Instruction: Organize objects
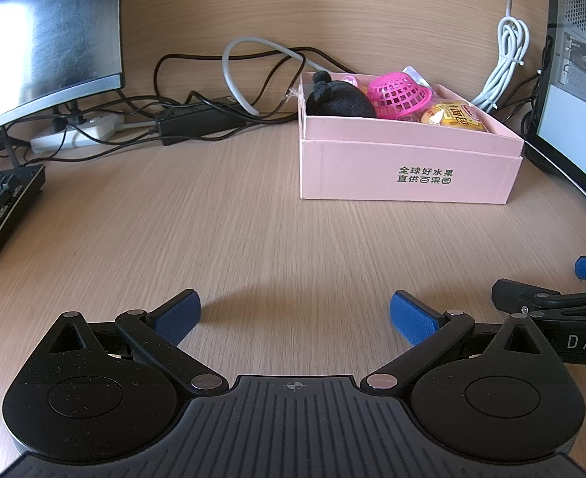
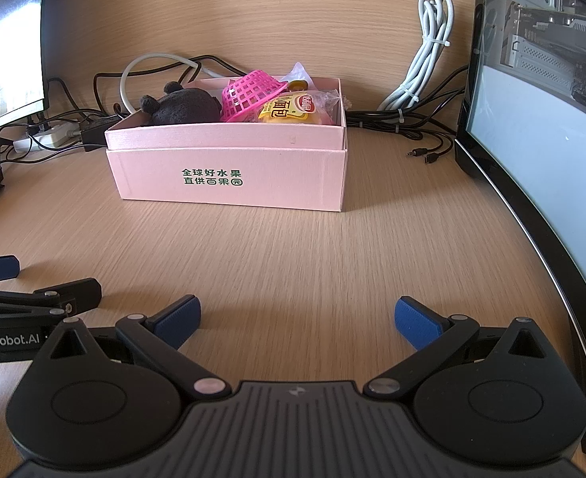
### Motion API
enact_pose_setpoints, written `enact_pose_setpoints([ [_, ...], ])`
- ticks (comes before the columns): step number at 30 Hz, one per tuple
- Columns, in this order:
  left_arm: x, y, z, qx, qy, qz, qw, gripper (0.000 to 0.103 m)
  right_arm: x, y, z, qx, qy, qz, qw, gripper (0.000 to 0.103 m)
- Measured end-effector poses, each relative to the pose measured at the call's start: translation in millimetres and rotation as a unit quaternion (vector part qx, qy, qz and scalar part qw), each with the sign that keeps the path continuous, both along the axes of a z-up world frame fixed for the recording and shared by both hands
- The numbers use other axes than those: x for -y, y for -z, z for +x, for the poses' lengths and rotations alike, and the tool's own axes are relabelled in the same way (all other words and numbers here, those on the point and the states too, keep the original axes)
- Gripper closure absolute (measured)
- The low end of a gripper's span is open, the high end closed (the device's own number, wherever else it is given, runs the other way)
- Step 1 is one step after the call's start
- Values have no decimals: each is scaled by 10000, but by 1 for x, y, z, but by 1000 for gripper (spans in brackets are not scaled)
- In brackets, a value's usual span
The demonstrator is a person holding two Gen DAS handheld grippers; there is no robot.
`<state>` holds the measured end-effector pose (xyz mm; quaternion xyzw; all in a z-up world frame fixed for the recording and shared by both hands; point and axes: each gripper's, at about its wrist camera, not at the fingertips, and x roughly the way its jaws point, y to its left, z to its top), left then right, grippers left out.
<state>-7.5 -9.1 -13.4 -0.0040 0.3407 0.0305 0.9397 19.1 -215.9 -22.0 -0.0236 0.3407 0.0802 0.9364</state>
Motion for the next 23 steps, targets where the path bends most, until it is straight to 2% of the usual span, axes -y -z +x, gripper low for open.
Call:
enact_pose_setpoints([
  [10,-1,0,-2,1,68,11,10000,0,0,0,0,0,0,0,10000,0],
  [23,1,0,-1,6,-81,-5,10000,0,0,0,0,0,0,0,10000,0],
])
